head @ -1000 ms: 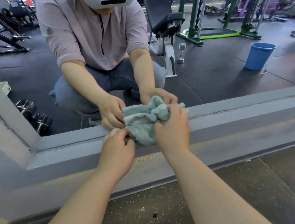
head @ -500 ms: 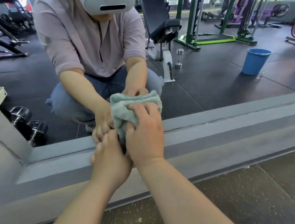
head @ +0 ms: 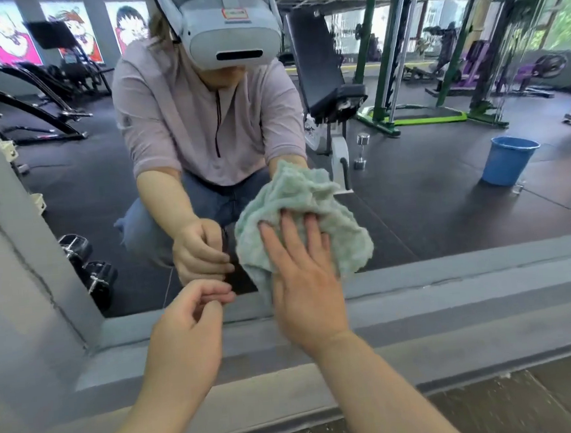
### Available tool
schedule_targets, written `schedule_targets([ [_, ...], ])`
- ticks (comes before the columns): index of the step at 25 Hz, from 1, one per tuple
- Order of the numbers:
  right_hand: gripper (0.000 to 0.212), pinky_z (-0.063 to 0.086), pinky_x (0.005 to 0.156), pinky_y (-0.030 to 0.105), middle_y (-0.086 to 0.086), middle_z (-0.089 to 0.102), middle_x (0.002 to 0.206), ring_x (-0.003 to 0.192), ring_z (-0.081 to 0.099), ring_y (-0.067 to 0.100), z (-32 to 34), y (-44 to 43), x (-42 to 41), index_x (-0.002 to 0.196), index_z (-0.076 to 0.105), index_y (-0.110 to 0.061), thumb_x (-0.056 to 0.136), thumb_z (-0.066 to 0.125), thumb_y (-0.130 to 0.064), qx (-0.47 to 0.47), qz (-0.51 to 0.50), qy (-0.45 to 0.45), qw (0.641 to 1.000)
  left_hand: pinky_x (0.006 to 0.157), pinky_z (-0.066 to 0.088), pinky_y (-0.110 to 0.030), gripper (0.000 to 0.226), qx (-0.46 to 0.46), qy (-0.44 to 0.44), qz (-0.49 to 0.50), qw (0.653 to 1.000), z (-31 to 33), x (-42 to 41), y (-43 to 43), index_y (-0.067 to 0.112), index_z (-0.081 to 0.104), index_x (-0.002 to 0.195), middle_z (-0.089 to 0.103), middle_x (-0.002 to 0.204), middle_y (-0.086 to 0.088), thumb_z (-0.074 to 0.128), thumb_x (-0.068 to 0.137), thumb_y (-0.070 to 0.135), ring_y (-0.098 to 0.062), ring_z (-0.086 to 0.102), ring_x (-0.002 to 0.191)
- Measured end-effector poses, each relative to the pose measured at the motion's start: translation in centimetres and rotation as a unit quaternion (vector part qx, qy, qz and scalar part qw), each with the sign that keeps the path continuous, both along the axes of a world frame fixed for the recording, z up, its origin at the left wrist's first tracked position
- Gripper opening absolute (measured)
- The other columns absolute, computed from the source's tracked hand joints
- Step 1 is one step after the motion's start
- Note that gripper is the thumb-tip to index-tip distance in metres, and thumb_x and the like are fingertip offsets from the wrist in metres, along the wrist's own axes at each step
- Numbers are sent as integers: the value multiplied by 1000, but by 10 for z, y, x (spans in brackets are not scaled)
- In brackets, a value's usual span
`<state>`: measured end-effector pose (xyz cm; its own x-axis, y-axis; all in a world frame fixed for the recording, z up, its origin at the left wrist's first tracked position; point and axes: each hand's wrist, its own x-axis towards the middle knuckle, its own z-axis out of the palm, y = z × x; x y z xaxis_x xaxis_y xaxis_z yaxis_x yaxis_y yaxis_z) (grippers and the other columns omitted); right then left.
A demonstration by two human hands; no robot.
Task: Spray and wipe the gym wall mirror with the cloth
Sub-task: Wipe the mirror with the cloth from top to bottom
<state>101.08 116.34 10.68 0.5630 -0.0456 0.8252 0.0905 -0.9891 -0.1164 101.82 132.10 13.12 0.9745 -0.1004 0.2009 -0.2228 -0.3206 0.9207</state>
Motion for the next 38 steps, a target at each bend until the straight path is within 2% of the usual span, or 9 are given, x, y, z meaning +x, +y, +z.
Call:
schedule_targets([
  [5, 65, -3, 119, 44, 18, -2, 161, 148, -3, 35, 105, -82, 6, 153, -6, -16, 100, 31, -23, 331, -144, -121, 925, 55, 39, -14, 38, 1, -106, 57, 993, 34, 6, -11, 30, 65, 69, 68, 75, 22, 53, 86, -1, -7, 58, 64],
  [10, 64, -7, 119, 34, 1, 28, 156, 146, 7, 23, 72, -73, -4, 149, 25, -28, 88, 40, -28, -197, 22, 44, 979, 52, 38, -9, 38, -49, -237, 52, 969, 102, 10, -31, 30, 62, 67, 67, 73, 17, 54, 83, -4, -7, 56, 58],
  [15, 62, -4, 119, 43, 5, -9, 162, 145, -21, 17, 200, -82, 7, 152, -10, -26, 102, 26, -34, 170, -98, -102, 975, 52, 35, -7, 30, -35, -276, 77, 957, 134, 9, -32, 28, 62, 65, 64, 71, 16, 55, 80, 3, -6, 54, 55],
  [21, 61, 2, 120, 42, -5, 18, 157, 147, 9, 21, 174, -71, 7, 150, 29, -27, 91, 42, -30, -300, 84, 26, 950, 50, 33, -7, 22, -55, -313, 73, 945, 178, 10, -28, 30, 61, 64, 64, 72, 16, 47, 72, 15, -3, 53, 55],
  [24, 62, 33, 107, 50, 12, 32, 155, 134, 37, 27, 269, -83, 2, 155, 10, -29, 99, 36, -37, 9, 8, -20, 1000, 50, 33, -9, 21, -46, -331, 57, 941, 195, 9, -30, 30, 61, 63, 63, 69, 13, 48, 72, 16, -6, 52, 53],
  [26, 66, 12, 118, 55, 11, -1, 162, 149, 4, 27, 336, -87, 3, 155, -7, -23, 102, 29, -40, 166, -81, -113, 976, 53, 37, -13, 21, -48, -353, 60, 933, 212, 13, -29, 29, 61, 63, 64, 71, 13, 49, 72, 16, -11, 56, 60],
  [33, 66, -8, 120, 40, -4, 4, 158, 146, -1, 18, 267, -50, 17, 153, 19, -27, 92, 41, -39, -281, 56, -1, 958, 52, 34, -13, 18, -23, -368, 59, 928, 219, 6, -21, 31, 60, 64, 63, 79, 15, 48, 73, 22, -6, 53, 58],
  [36, 67, 33, 113, 42, -8, -11, 161, 143, 26, 21, 341, -71, 3, 154, -4, -37, 101, 36, -45, -64, 9, 15, 998, 53, 34, -19, 23, 22, -377, 60, 924, 248, 5, -9, 31, 60, 61, 62, 78, 15, 55, 76, 13, -7, 55, 66],
  [38, 67, 9, 121, 47, -3, -18, 161, 149, -4, 21, 392, -75, 1, 154, -12, -30, 102, 29, -41, 116, -74, -58, 989, 53, 33, -18, 30, 22, -382, 72, 921, 281, 7, -1, 29, 61, 61, 61, 68, 14, 59, 78, 4, -5, 53, 63],
])
